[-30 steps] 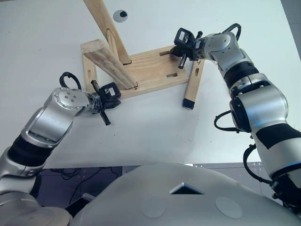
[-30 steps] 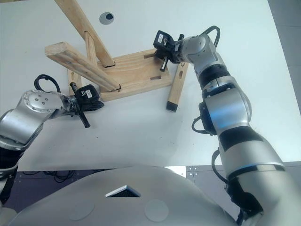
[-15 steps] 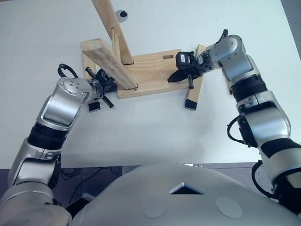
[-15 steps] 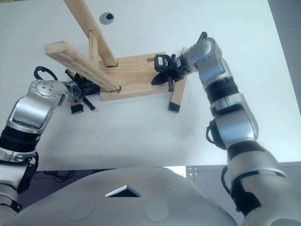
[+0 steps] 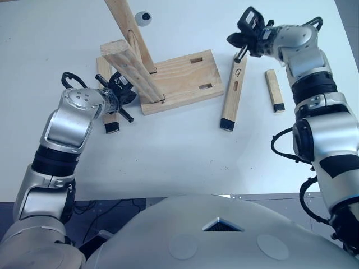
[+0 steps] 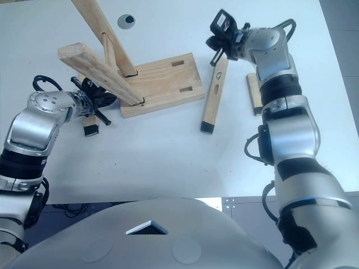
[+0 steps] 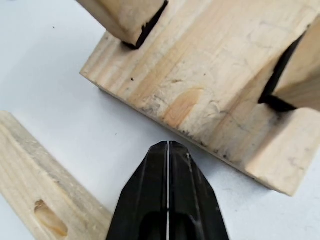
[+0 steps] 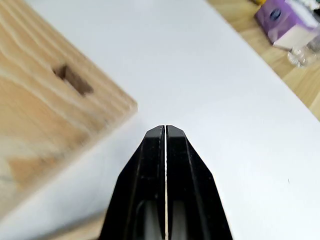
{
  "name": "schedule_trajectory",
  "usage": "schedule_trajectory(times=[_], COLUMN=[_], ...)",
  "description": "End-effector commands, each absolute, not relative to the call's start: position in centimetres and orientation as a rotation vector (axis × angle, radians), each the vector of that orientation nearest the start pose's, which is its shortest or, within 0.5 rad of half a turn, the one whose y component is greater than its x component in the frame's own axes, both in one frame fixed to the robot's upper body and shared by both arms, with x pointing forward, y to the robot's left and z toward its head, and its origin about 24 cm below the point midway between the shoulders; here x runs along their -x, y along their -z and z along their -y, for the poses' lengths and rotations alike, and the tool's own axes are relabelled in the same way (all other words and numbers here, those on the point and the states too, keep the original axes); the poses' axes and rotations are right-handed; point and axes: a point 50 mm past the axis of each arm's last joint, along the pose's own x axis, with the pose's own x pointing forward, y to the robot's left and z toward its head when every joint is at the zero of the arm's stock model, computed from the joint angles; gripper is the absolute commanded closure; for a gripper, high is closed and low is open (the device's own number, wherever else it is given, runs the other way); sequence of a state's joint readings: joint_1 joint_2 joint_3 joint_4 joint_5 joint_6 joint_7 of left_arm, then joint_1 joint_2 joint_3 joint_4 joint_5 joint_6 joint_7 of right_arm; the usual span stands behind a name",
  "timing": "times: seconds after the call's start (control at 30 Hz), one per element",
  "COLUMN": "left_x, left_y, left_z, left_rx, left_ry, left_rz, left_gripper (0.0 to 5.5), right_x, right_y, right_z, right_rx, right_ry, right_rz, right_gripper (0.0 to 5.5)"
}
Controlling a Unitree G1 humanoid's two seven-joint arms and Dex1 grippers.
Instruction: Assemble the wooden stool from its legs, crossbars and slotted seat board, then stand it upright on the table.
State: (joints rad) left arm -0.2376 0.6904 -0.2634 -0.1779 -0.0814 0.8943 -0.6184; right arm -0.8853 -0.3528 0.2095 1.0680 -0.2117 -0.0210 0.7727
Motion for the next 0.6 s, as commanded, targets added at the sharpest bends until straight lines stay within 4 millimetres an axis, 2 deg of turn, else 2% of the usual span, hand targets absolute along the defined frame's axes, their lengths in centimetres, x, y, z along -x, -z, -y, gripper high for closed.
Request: schedule_trajectory(times=[0.03, 0.17, 0.27, 0.4, 0.5, 0.6], left_x=[-26.4, -27.1, -28.3, -31.8, -34.4, -35.8], left_y=[-6.0, -5.6, -5.5, -5.9, -6.4, -8.9], left_z=[-20.2, -20.4, -20.3, -20.0, -20.9, -23.8], left_rx=[-0.492, -0.491, -0.482, -0.456, -0.441, -0.435], left_ry=[0.571, 0.531, 0.520, 0.522, 0.455, 0.297], left_rz=[-0.757, -0.766, -0.751, -0.704, -0.660, -0.539], left_gripper=[5.50, 5.50, 5.50, 5.50, 5.50, 5.50], right_x=[-36.8, -35.7, -34.7, -33.2, -32.8, -34.1], right_y=[-5.2, -4.4, -4.9, -6.5, -7.7, -10.0], right_z=[14.9, 14.0, 13.5, 13.6, 13.6, 14.8], right_rx=[0.617, 0.599, 0.613, 0.663, 0.709, 0.760], right_ry=[-0.887, -1.054, -1.237, -1.410, -1.424, -1.287], right_rz=[-0.503, -0.536, -0.558, -0.579, -0.569, -0.519], right_gripper=[5.46, 5.46, 5.46, 5.46, 5.46, 5.46])
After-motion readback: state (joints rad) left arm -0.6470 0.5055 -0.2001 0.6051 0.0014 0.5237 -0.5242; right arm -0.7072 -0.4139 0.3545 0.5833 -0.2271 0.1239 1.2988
